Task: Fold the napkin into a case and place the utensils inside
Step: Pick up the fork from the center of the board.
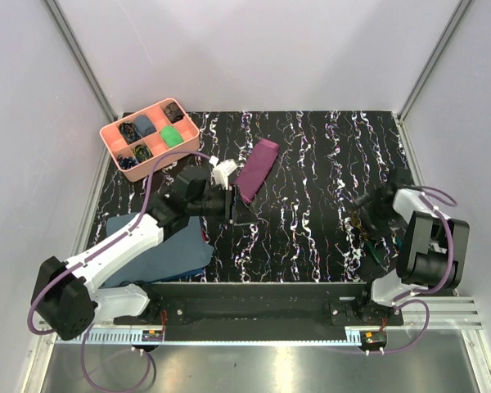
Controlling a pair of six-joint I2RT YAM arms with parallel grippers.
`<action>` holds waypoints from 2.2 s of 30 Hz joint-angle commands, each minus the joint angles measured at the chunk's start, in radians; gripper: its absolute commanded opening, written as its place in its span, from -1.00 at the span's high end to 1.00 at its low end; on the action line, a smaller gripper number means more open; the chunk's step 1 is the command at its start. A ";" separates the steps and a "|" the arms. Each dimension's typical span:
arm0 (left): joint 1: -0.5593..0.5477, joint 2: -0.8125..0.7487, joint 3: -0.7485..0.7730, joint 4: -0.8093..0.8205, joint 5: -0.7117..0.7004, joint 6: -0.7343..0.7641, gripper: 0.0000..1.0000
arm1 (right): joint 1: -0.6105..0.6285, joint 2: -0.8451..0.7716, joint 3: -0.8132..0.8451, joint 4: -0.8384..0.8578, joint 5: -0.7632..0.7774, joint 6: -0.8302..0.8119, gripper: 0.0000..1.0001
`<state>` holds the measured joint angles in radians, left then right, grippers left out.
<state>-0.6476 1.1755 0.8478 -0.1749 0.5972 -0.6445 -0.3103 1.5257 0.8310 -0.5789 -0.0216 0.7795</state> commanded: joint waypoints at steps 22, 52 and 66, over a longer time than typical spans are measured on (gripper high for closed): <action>-0.004 0.019 0.005 0.111 0.072 -0.034 0.26 | 0.284 0.085 0.169 -0.230 -0.004 -0.373 -0.93; 0.061 0.113 0.033 0.081 0.058 -0.026 0.24 | 0.393 0.385 0.367 -0.115 -0.032 -0.352 1.00; 0.210 0.417 0.221 0.031 0.003 -0.053 0.13 | 0.402 0.458 0.735 -0.038 -0.133 -0.192 1.00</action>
<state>-0.5175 1.5745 0.9710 -0.1539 0.6231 -0.6827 0.0814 1.9644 1.4345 -0.6632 -0.1528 0.5137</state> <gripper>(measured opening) 0.455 0.011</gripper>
